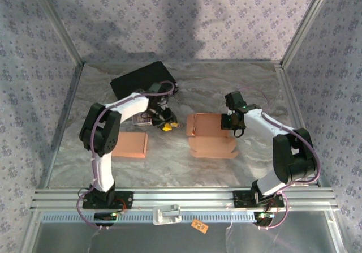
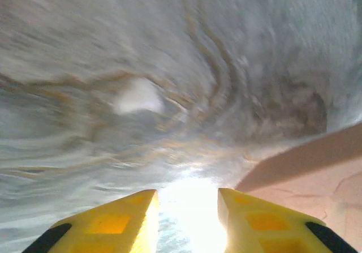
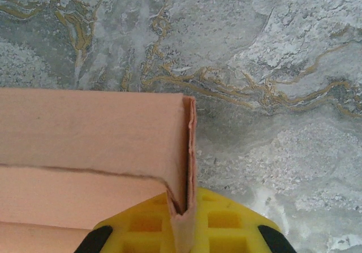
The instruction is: Fold the paper box
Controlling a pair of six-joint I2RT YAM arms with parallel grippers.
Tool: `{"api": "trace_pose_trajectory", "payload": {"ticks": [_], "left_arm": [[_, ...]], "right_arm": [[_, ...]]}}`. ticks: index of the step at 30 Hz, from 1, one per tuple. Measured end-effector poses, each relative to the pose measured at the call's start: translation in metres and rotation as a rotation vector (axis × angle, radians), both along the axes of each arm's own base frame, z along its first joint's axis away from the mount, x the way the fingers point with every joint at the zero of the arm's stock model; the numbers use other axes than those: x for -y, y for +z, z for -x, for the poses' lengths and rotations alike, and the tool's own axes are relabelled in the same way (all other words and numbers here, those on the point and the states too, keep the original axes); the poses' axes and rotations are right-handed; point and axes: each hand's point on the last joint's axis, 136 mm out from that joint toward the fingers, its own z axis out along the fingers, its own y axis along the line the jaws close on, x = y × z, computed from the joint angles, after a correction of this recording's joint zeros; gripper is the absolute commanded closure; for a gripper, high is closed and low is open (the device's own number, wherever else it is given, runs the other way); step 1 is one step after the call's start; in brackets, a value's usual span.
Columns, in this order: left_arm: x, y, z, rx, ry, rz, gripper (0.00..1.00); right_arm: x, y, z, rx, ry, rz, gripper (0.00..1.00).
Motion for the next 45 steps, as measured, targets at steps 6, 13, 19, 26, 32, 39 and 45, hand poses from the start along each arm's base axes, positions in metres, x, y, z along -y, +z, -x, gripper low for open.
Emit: {"api": "trace_pose_trajectory", "payload": {"ticks": [6,13,19,26,32,39,45], "left_arm": [[0.016,-0.004,-0.021,0.048,-0.005,0.065,0.76],[0.046,0.003,-0.028,0.1,-0.012,0.215,0.8],[0.06,0.013,-0.03,0.117,-0.019,0.305,0.82],[0.065,0.014,-0.011,0.096,-0.014,0.364,0.8],[0.064,0.017,-0.007,0.115,0.021,0.414,0.68],[0.061,0.033,-0.016,0.183,0.054,0.47,0.59],[0.047,0.05,-0.031,0.251,0.08,0.509,0.51]], "right_arm": [[-0.004,0.0,0.001,-0.016,0.02,-0.058,1.0],[-0.004,0.002,-0.001,-0.031,0.013,-0.14,1.0],[-0.004,-0.006,0.001,-0.059,0.011,-0.15,1.0],[-0.006,-0.014,0.0,-0.092,0.012,-0.158,1.0],[-0.012,-0.017,-0.004,-0.119,0.008,-0.213,1.0],[-0.01,-0.018,-0.005,-0.142,-0.006,-0.272,1.0],[-0.009,-0.017,-0.005,-0.153,-0.011,-0.3,1.0]]}}
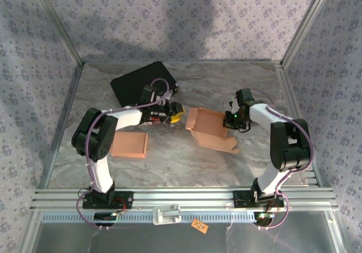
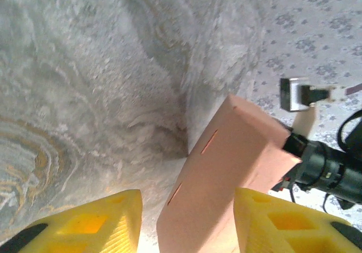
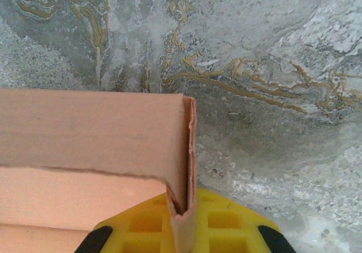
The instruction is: Fold the paper box
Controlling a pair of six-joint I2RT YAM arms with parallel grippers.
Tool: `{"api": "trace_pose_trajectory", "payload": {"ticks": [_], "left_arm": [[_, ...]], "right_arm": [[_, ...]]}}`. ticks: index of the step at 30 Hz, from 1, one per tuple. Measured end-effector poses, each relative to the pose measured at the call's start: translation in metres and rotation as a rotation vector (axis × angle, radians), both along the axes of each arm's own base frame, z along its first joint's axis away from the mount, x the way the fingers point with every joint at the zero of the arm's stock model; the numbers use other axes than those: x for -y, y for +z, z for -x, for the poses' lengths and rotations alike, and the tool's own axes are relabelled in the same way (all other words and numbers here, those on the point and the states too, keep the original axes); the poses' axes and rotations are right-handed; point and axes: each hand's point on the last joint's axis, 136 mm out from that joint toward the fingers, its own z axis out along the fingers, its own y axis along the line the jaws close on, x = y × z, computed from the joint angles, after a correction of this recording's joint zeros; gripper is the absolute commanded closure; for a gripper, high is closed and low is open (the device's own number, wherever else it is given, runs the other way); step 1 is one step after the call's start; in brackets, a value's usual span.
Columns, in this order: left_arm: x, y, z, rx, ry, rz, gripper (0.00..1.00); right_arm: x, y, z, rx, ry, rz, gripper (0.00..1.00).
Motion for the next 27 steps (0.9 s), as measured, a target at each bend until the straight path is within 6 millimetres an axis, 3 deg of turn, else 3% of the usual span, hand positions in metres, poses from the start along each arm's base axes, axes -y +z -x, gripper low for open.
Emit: {"api": "trace_pose_trajectory", "payload": {"ticks": [8,18,27], "left_arm": [[0.006,0.009,0.008,0.032,-0.067,0.053,0.47],[0.031,0.028,0.025,0.088,-0.183,0.097,0.53],[0.037,0.025,0.036,0.082,-0.233,0.051,0.55]], "right_arm": [[-0.005,-0.003,0.003,-0.022,0.016,-0.03,1.0],[-0.008,-0.004,0.004,-0.035,0.022,-0.04,1.0],[-0.013,-0.004,0.005,-0.03,0.038,-0.018,1.0]]}}
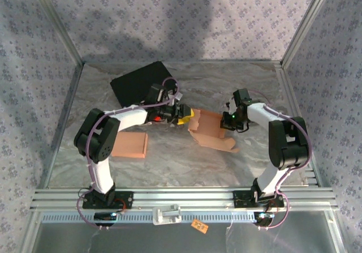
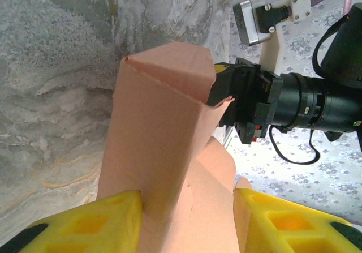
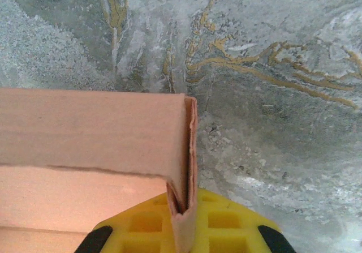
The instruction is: Fold the paper box
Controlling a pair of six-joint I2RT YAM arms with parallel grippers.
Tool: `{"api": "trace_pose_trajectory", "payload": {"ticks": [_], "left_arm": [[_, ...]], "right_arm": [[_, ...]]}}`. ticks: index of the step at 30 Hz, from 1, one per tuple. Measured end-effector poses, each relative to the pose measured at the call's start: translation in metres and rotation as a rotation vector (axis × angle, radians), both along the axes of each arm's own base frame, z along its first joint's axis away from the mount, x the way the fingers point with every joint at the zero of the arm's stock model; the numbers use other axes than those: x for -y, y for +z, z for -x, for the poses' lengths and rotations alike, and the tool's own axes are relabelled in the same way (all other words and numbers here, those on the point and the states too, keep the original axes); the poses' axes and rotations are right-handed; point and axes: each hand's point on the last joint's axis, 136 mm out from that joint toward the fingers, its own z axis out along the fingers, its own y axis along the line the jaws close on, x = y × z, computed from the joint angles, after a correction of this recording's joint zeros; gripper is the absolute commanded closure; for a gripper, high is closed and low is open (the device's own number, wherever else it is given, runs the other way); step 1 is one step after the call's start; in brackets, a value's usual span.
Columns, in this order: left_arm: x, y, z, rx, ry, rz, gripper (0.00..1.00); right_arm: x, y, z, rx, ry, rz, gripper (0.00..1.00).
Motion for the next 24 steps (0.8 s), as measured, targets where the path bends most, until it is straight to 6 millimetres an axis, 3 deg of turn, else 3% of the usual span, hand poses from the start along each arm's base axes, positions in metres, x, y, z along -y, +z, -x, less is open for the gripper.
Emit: {"api": "trace_pose_trajectory", "payload": {"ticks": [8,24], "left_arm": [[0.007,0.0,0.01,0.047,-0.057,-0.094,0.54],[-0.001,-0.042,0.025,0.079,-0.11,-0.377,0.56]], "right_arm": [[-0.004,0.002,0.0,0.005,0.007,0.054,1.0],[-0.007,0.005,0.012,-0.003,0.009,0.18,1.0]]}}
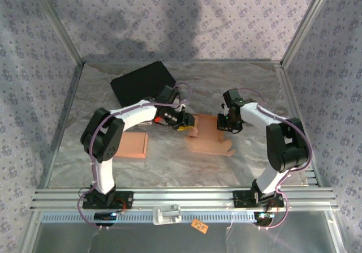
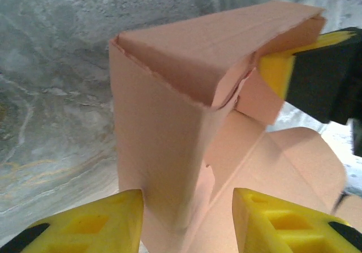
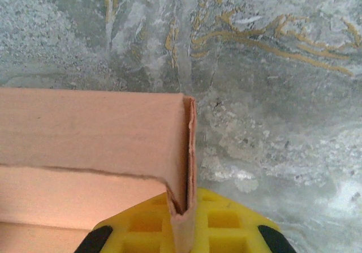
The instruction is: Fold the paper box
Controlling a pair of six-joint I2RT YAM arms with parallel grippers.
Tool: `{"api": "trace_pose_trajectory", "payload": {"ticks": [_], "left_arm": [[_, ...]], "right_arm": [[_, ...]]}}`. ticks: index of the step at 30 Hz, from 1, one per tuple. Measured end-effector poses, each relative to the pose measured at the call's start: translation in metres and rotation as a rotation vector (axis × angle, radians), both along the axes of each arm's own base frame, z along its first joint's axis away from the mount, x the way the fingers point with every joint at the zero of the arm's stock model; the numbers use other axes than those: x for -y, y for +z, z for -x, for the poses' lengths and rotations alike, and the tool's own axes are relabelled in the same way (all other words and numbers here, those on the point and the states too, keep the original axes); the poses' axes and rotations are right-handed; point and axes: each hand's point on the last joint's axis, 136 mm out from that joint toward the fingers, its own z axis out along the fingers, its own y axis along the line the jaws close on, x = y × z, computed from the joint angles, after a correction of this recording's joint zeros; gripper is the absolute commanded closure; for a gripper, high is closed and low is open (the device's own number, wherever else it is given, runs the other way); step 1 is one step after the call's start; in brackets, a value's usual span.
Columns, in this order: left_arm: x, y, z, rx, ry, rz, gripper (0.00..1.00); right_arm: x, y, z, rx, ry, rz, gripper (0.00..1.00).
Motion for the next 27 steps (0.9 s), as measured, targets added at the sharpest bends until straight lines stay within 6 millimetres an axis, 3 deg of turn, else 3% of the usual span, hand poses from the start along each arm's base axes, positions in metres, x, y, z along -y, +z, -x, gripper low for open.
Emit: {"api": "trace_pose_trajectory", "payload": {"ticks": [7,16,20,23,27], "left_arm": [[-0.008,-0.009,0.001,0.065,-0.009,-0.144,0.66],[-0.012,-0.026,0.006,0.095,-0.017,-0.294,0.67],[-0.016,-0.032,0.007,0.111,-0.017,-0.366,0.81],[-0.019,-0.038,0.007,0.121,-0.014,-0.421,0.86],[-0.019,-0.044,0.008,0.133,-0.02,-0.48,0.84]], "right_arm": [[-0.005,0.011,0.007,0.021,0.002,0.052,1.0],[-0.014,0.017,0.017,0.038,-0.023,0.108,1.0],[-0.018,0.019,0.021,0.047,-0.032,0.126,1.0],[-0.019,0.02,0.022,0.051,-0.042,0.136,1.0],[-0.019,0.02,0.025,0.046,-0.051,0.145,1.0]]}}
